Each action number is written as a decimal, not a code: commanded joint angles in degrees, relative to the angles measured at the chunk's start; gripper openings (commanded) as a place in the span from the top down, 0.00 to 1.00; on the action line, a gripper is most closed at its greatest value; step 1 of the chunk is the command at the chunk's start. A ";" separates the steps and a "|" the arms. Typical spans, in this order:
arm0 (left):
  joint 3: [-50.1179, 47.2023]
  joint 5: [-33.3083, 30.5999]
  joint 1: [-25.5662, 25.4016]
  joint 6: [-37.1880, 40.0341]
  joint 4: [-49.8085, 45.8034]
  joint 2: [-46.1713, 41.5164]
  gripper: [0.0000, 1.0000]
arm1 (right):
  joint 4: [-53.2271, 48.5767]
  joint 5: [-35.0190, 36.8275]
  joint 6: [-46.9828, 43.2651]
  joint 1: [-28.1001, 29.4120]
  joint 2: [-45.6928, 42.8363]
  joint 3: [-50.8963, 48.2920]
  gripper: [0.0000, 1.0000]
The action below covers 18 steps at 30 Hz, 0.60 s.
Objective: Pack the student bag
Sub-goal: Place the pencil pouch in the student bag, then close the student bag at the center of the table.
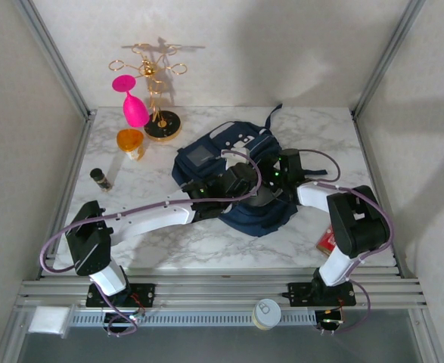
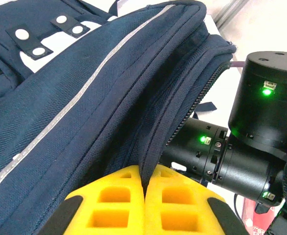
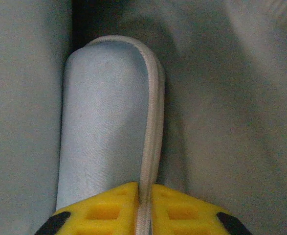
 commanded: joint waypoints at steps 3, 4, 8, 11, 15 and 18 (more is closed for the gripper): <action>2.96 0.58 0.28 0.05 0.93 0.80 1.00 | -5.23 2.21 -4.49 -0.08 -4.08 1.13 0.79; 2.88 0.48 0.27 0.05 0.58 0.90 1.00 | -6.53 1.63 -5.59 -0.75 -4.95 0.76 0.77; 1.08 4.17 -0.07 -0.17 1.80 1.70 1.00 | -13.69 2.82 -10.41 -3.20 -13.23 -2.71 0.67; -0.26 7.98 -0.42 -1.26 2.62 3.98 1.00 | -19.07 5.76 -12.62 -5.49 -20.93 -6.16 0.62; -1.49 10.03 -1.40 -1.49 1.88 6.14 0.82 | -31.54 12.08 -14.82 -10.10 -30.65 -7.66 0.55; -2.84 12.69 -1.40 -1.13 1.41 4.04 0.63 | -36.08 13.41 -16.40 -12.49 -37.55 -10.29 0.49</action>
